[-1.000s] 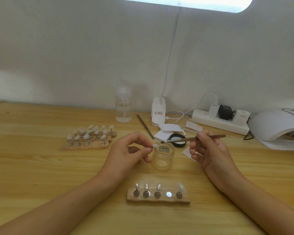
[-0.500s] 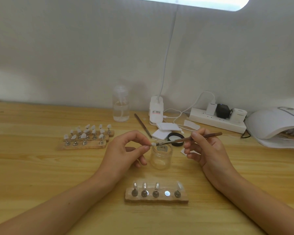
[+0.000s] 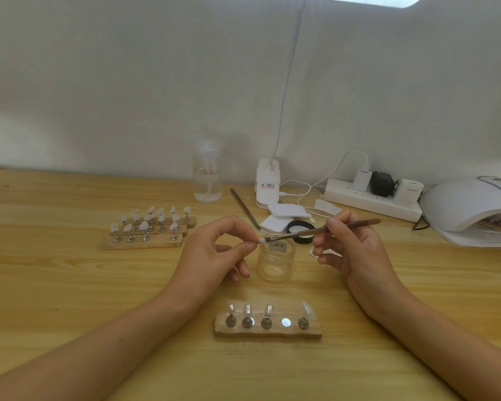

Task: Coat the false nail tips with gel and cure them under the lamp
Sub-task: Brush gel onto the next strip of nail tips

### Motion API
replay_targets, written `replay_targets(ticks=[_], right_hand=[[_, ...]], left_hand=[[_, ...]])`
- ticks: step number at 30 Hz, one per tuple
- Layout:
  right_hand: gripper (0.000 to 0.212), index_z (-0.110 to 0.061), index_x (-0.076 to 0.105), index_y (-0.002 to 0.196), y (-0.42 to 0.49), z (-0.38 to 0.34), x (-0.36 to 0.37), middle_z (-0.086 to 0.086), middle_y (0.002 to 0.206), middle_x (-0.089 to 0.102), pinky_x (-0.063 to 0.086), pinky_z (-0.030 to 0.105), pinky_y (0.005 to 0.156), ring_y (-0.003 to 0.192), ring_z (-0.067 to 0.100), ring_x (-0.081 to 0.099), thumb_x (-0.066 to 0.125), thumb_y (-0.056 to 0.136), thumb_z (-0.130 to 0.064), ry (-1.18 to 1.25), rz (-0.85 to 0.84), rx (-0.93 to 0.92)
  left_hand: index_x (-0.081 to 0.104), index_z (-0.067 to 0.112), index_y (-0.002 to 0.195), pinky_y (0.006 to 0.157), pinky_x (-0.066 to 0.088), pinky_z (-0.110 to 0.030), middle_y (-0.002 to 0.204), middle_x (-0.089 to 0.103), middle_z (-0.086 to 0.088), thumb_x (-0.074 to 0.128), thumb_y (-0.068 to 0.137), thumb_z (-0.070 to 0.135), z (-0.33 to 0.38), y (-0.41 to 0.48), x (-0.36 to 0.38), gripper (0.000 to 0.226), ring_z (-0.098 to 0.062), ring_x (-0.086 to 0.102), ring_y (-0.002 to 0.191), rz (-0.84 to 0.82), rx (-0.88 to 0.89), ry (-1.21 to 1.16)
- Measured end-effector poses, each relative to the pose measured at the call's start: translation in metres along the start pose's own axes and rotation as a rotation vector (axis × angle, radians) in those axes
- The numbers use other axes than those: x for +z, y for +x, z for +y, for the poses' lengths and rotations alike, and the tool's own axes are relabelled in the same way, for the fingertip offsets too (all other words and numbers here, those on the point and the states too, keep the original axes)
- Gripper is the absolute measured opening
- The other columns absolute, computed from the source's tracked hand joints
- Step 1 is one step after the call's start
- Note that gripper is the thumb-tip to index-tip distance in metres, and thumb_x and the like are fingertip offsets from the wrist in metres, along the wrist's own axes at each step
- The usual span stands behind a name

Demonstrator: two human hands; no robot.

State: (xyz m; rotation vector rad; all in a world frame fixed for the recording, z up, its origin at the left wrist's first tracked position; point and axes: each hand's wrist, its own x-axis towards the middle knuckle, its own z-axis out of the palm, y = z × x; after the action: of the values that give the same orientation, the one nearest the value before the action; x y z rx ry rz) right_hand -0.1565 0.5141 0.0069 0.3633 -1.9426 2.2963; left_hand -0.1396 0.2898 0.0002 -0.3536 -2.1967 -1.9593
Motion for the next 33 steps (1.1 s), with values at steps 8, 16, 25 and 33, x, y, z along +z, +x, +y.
replay_targets(ticks=[8, 16, 25, 33], right_hand=[[0.018, -0.013, 0.053, 0.085, 0.0005, 0.0009, -0.0005, 0.005, 0.070, 0.066, 0.053, 0.023, 0.053, 0.063, 0.016, 0.064, 0.058, 0.084, -0.030, 0.009, -0.009, 0.004], [0.016, -0.014, 0.053, 0.086, 0.0009, 0.0015, -0.0014, 0.004, 0.071, 0.067, 0.053, 0.023, 0.053, 0.064, 0.016, 0.065, 0.058, 0.086, -0.028, 0.011, -0.006, 0.008], [0.017, -0.014, 0.053, 0.084, 0.0002, 0.0011, -0.0016, 0.006, 0.070, 0.066, 0.052, 0.023, 0.052, 0.063, 0.016, 0.064, 0.059, 0.083, -0.030, 0.032, 0.003, -0.003], [0.017, -0.013, 0.052, 0.084, 0.0004, 0.0016, -0.0008, 0.007, 0.070, 0.066, 0.052, 0.024, 0.052, 0.063, 0.017, 0.063, 0.059, 0.084, -0.029, 0.028, 0.007, -0.004]], left_hand=[[0.070, 0.017, 0.080, 0.045, 0.048, -0.023, 0.074, 0.067, 0.006, 0.070, 0.086, 0.001, -0.0002, -0.0003, -0.0002, 0.017, -0.016, 0.062, 0.051, -0.003, -0.005, 0.001], [0.070, 0.017, 0.080, 0.045, 0.048, -0.022, 0.069, 0.066, 0.007, 0.070, 0.087, 0.001, -0.0011, -0.0002, -0.0002, 0.017, -0.015, 0.062, 0.051, -0.022, 0.003, -0.005], [0.070, 0.018, 0.079, 0.045, 0.049, -0.023, 0.089, 0.069, 0.003, 0.069, 0.087, 0.000, 0.0015, -0.0014, 0.0001, 0.019, -0.015, 0.062, 0.052, -0.032, 0.001, -0.008], [0.070, 0.020, 0.079, 0.045, 0.049, -0.024, 0.093, 0.068, 0.003, 0.069, 0.087, 0.001, 0.0013, -0.0014, -0.0005, 0.020, -0.015, 0.063, 0.052, -0.033, 0.010, 0.008]])
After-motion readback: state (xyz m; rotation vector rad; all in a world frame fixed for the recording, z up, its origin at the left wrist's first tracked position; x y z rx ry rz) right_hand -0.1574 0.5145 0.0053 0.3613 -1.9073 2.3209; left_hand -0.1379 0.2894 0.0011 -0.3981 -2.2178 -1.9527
